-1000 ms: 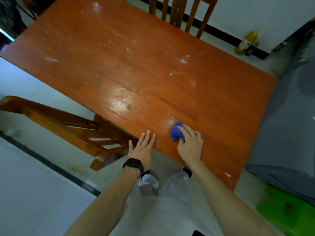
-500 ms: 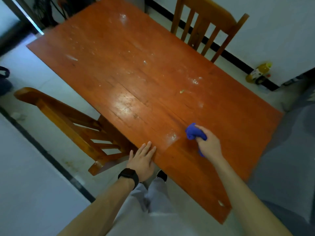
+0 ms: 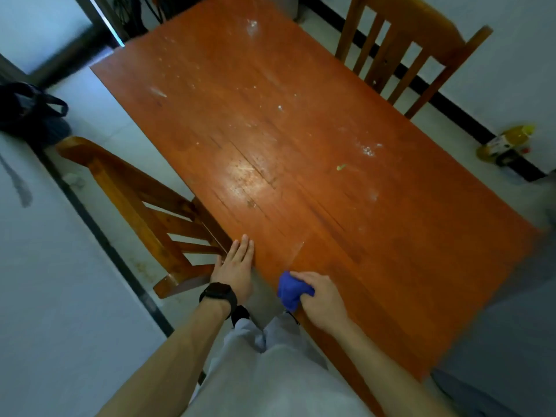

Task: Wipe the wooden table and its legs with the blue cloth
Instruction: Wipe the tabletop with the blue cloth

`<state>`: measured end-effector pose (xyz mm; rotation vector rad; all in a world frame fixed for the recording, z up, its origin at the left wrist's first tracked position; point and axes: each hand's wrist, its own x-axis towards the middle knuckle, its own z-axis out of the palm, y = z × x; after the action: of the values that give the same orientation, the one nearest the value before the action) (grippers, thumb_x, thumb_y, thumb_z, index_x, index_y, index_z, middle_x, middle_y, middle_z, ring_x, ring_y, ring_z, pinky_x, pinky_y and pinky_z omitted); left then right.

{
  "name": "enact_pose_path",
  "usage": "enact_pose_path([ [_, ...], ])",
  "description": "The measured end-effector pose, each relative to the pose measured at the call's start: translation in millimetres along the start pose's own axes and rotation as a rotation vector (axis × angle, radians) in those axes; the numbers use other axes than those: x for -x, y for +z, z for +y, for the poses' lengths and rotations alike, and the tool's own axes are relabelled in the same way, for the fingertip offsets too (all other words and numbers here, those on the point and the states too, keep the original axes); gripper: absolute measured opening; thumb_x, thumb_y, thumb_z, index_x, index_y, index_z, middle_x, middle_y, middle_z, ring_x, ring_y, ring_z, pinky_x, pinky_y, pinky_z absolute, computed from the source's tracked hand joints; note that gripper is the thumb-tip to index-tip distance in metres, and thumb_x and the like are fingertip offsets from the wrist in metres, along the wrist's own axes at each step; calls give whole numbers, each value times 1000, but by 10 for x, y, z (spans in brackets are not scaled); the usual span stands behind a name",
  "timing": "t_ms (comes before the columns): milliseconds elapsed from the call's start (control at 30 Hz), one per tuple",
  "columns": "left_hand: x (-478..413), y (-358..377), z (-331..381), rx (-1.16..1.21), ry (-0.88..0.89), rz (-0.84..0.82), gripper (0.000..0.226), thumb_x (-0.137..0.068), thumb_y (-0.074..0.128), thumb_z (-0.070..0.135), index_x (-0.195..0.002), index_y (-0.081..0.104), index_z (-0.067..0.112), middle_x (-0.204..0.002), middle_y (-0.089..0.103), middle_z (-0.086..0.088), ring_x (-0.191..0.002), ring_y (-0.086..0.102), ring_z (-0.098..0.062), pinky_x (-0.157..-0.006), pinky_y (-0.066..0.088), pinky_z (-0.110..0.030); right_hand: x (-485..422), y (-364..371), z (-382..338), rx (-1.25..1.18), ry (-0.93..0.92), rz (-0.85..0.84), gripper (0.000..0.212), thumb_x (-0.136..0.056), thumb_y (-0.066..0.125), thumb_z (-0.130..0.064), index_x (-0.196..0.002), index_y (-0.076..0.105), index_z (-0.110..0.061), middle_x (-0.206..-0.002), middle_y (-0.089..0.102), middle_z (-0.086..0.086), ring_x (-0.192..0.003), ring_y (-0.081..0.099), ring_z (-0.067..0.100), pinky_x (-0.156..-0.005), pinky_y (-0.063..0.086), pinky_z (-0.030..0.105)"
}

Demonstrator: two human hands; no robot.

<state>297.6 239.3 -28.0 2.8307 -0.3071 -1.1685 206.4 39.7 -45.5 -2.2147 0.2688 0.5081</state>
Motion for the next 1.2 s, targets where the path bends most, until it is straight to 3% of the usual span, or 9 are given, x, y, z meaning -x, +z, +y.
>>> enact_pose_path([
  [200,21,5,14,27,1,-37,85,-95,40,1,-156,-15,21,-162,-26,2,-152,-15,-20,-122,7,-49,-1053,-917,115,96,97,332,64,-81,53,-4,-141,51,-23,-143,53,0,-131,45,27,-113,32,39],
  [267,16,25,24,21,-10,-41,85,-96,39,2,-156,-17,21,-161,-28,3,-151,-16,-20,-122,5,-49,-1092,-843,71,216,118,315,63,-84,51,-10,-144,47,-27,-147,47,-4,-130,42,30,-108,34,45],
  [367,0,91,45,38,-34,-25,81,-100,40,11,-155,-18,21,-161,-29,2,-151,-17,-21,-122,6,-51,-657,-362,51,421,-55,238,61,-78,48,-22,-139,52,-27,-139,54,-6,-117,50,28,-93,41,45],
  [533,16,150,27,56,-33,3,84,-98,43,12,-155,-17,21,-161,-29,3,-151,-16,-21,-123,9,-49,-23,-12,-102,390,-353,-285,56,-81,47,-21,-134,55,-34,-135,56,-17,-118,45,11,-99,38,36],
  [667,0,116,3,93,-16,15,89,-94,45,4,-156,-15,24,-161,-26,4,-151,-16,-19,-124,12,-49,-639,-359,-169,151,-236,28,57,-77,52,-13,-132,61,-24,-132,62,-5,-117,53,19,-106,41,40],
  [767,-10,139,1,150,-19,36,88,-94,43,-1,-157,-12,27,-162,-23,6,-152,-15,-17,-124,11,-50,-1172,-591,-297,159,-120,190,62,-80,50,-10,-141,53,-23,-142,54,-4,-127,45,24,-109,36,43],
  [933,-11,155,-33,218,-18,54,91,-91,46,-5,-158,-6,27,-164,-18,8,-152,-11,-16,-123,14,-48,-823,-92,-329,399,-259,125,61,-76,56,-11,-136,56,-26,-136,58,-8,-124,49,20,-98,37,44],
  [1100,-7,114,-67,200,16,45,96,-87,47,-10,-158,-8,24,-163,-21,6,-152,-12,-17,-123,18,-43,-302,14,-366,330,-402,-414,45,-78,53,-18,-118,67,-33,-114,68,-17,-103,53,5,-98,40,40],
  [1200,-17,103,-54,208,8,48,99,-86,47,-12,-157,-9,26,-163,-22,6,-152,-13,-17,-123,18,-44,-816,-179,-512,209,-333,-111,52,-71,51,-18,-118,69,-30,-116,70,-11,-104,58,12,-97,46,42],
])
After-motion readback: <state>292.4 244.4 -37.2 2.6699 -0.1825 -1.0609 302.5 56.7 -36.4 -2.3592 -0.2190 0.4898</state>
